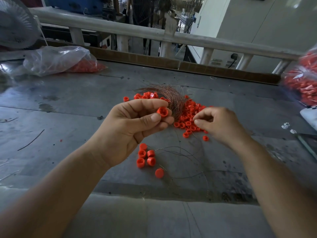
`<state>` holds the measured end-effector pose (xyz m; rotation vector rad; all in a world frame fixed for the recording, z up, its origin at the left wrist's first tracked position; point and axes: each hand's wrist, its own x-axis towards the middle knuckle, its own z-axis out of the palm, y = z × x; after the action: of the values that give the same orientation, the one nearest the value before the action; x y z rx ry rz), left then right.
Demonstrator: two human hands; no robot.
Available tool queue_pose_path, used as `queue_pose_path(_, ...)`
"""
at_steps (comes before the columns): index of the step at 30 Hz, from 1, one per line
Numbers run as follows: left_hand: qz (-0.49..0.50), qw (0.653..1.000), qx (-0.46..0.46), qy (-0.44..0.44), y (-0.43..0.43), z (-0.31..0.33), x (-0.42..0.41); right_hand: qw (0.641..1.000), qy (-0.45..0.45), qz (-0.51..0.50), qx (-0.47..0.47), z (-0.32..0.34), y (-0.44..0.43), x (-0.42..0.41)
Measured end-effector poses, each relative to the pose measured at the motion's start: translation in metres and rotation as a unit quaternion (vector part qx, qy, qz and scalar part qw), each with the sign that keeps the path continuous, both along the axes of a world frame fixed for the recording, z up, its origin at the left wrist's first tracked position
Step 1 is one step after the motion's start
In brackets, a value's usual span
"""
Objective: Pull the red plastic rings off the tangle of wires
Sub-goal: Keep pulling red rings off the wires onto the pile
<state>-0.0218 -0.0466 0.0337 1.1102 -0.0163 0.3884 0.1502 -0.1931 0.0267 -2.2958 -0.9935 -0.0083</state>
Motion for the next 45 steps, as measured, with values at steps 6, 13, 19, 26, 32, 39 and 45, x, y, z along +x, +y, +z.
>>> queue_pose_path(6, -0.002, 1.0, 0.003, 0.0, 0.0, 0.0, 0.0, 0.993, -0.031, 0.062, -0.093, -0.013, 0.007, -0.004)
queue_pose_path(13, -0.001, 1.0, -0.004, 0.009, -0.002, 0.0, 0.0, 0.99, -0.038, 0.084, -0.108, -0.014, 0.009, -0.007)
queue_pose_path(19, 0.008, 1.0, -0.006, 0.02, -0.003, 0.001, 0.0, 0.998, 0.017, 0.051, 0.017, -0.002, 0.007, -0.013)
queue_pose_path(26, 0.019, 0.999, -0.011, 0.044, -0.005, 0.001, 0.002, 0.991, 0.069, 0.052, 0.102, 0.016, 0.005, -0.029)
queue_pose_path(32, 0.009, 0.999, 0.004, 0.052, -0.005, -0.003, 0.002, 0.982, 0.093, 0.096, 0.13, 0.026, 0.006, -0.045)
queue_pose_path(39, 0.031, 0.997, 0.0, 0.072, -0.006, -0.006, 0.006, 0.952, 0.181, 0.145, 0.2, 0.026, 0.006, -0.05)
queue_pose_path(45, 0.053, 0.995, 0.0, 0.079, -0.006, -0.006, 0.006, 0.936, 0.183, 0.189, 0.236, 0.018, 0.012, -0.054)
